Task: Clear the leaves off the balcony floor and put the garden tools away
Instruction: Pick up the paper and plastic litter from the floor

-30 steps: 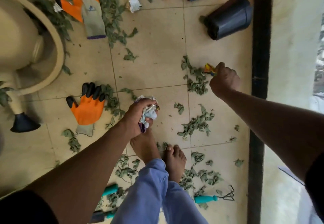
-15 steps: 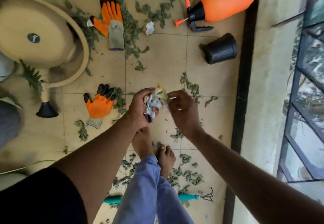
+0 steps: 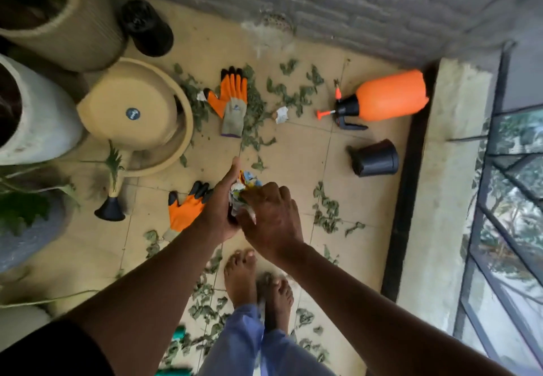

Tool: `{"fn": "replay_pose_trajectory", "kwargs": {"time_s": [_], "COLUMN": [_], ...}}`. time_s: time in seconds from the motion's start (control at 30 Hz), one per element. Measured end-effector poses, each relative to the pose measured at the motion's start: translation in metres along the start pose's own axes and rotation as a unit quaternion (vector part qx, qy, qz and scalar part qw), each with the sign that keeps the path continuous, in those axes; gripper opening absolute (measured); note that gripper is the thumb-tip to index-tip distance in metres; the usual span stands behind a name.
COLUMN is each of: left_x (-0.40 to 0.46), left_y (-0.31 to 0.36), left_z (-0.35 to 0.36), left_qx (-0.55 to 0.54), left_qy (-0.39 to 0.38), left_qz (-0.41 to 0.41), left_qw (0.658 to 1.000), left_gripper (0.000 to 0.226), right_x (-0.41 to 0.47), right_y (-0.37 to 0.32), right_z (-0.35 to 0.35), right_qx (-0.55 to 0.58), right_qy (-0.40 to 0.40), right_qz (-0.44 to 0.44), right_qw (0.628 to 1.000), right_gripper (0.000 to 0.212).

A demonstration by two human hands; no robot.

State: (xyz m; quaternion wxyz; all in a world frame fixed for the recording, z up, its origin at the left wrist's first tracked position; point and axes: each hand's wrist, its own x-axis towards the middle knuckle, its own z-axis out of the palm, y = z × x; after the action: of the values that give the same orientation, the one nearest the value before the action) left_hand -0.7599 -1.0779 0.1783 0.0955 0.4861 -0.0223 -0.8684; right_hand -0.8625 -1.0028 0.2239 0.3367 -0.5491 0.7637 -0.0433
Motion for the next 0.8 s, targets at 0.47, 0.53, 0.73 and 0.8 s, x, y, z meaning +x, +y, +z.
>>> {"fn": "replay_pose_trajectory", "kwargs": {"time_s": [0.47, 0.53, 0.73, 0.8], "left_x": [0.054, 0.068, 0.109, 0.121], "left_y": [0.046, 0.046, 0.044, 0.040], "left_z": [-0.019, -0.025, -0.040, -0.043], "left_qx": [-0.059, -0.059, -0.090, -0.097], "left_qy": [0.117, 0.128, 0.155, 0.148], "left_qz": [0.049, 0.048, 0.046, 0.035], "left_qw": [0.990, 0.989, 0.983, 0.984], "left_gripper": [0.021, 0.025, 0.021, 0.023], "right_x": [0.137, 0.168, 0.245, 0.262], "right_y": [0.065, 0.090, 0.141, 0.151], "right_z": [-0.026, -0.017, 0.010, 0.022], "right_qx": [0.019, -0.021, -0.097, -0.124], "right_qy": [-0.014, -0.030, -0.098, -0.116], "right_qz": [0.065, 0.052, -0.002, -0.021], "right_qw": [0.998, 0.998, 0.990, 0.985], "right_gripper": [0.027, 0.033, 0.043, 0.048]}}
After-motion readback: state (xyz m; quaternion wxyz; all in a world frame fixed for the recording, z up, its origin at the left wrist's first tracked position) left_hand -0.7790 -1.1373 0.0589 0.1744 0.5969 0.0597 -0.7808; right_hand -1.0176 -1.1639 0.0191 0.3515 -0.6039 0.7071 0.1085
